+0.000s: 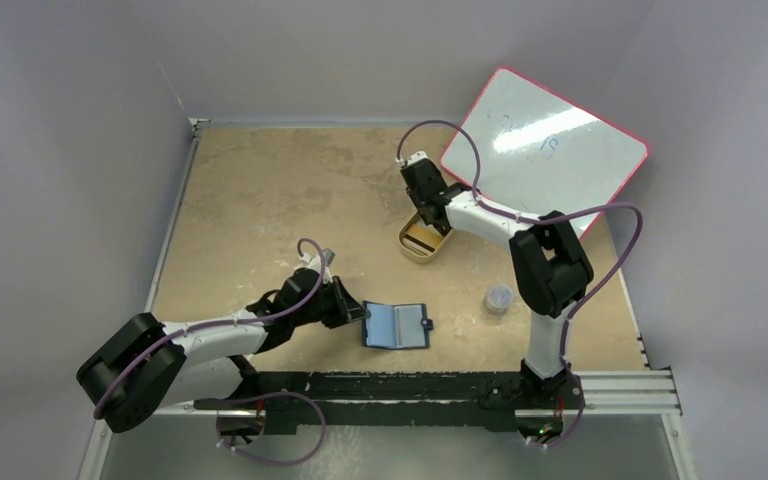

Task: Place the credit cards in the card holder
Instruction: Pick up the credit card from the storage box, then insert the credit card into the card holder, then pick up the credit card from the storage box.

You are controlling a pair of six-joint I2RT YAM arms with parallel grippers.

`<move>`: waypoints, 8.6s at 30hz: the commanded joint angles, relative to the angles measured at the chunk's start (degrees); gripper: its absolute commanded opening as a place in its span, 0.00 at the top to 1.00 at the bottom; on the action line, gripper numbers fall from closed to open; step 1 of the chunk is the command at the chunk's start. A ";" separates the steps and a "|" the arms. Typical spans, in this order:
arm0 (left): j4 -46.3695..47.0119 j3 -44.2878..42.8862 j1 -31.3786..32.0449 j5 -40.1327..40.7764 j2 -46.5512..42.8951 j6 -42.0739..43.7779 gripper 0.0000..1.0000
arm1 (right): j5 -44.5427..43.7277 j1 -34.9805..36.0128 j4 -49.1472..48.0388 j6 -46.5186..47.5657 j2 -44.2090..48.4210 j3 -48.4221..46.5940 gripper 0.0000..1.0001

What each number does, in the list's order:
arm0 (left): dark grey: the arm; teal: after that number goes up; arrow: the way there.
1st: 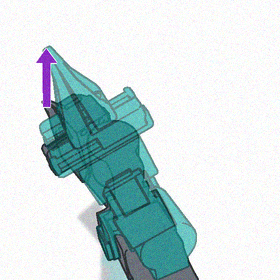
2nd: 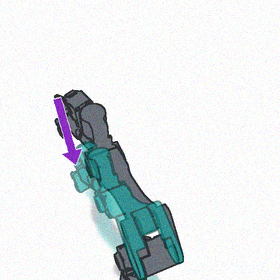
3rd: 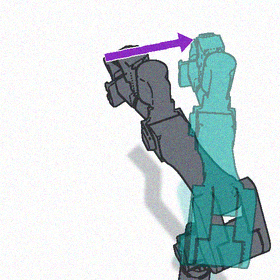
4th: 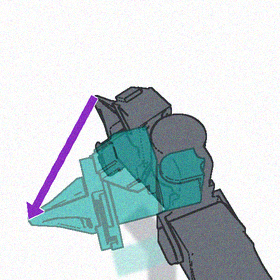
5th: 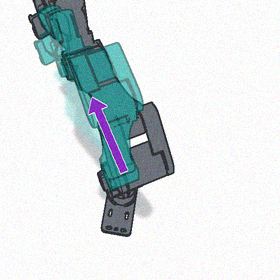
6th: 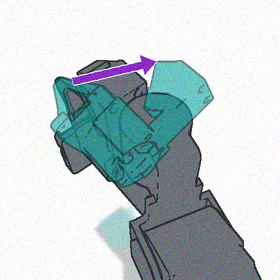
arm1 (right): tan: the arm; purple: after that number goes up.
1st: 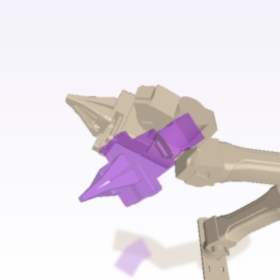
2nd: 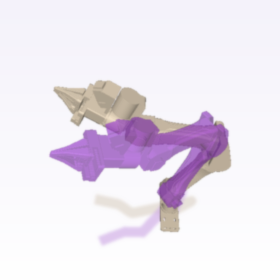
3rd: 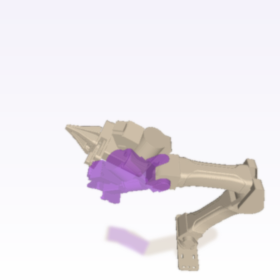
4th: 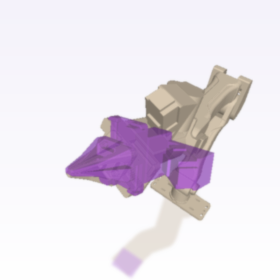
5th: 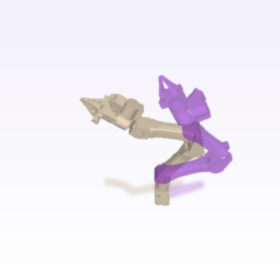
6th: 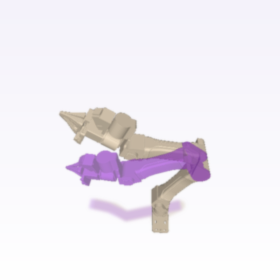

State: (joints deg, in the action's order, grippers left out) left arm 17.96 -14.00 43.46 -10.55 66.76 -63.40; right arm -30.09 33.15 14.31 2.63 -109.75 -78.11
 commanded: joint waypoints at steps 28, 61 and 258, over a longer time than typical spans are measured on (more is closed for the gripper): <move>-0.44 -0.21 -0.20 3.44 -2.78 -0.59 1.00 | 4.07 -0.45 4.38 -2.24 6.84 -4.97 0.98; -5.00 3.44 -0.16 14.50 -2.21 -4.30 1.00 | 47.39 10.18 -32.31 -47.68 33.55 42.97 1.00; -32.72 -10.09 0.53 24.30 -14.54 0.61 0.67 | 1.94 3.05 1.26 -10.23 16.88 6.32 0.39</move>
State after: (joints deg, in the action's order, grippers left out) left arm -12.75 -21.50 43.90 12.51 54.83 -64.60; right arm -19.07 36.97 14.13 -16.21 -88.25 -66.96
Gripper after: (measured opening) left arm 0.319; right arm 0.616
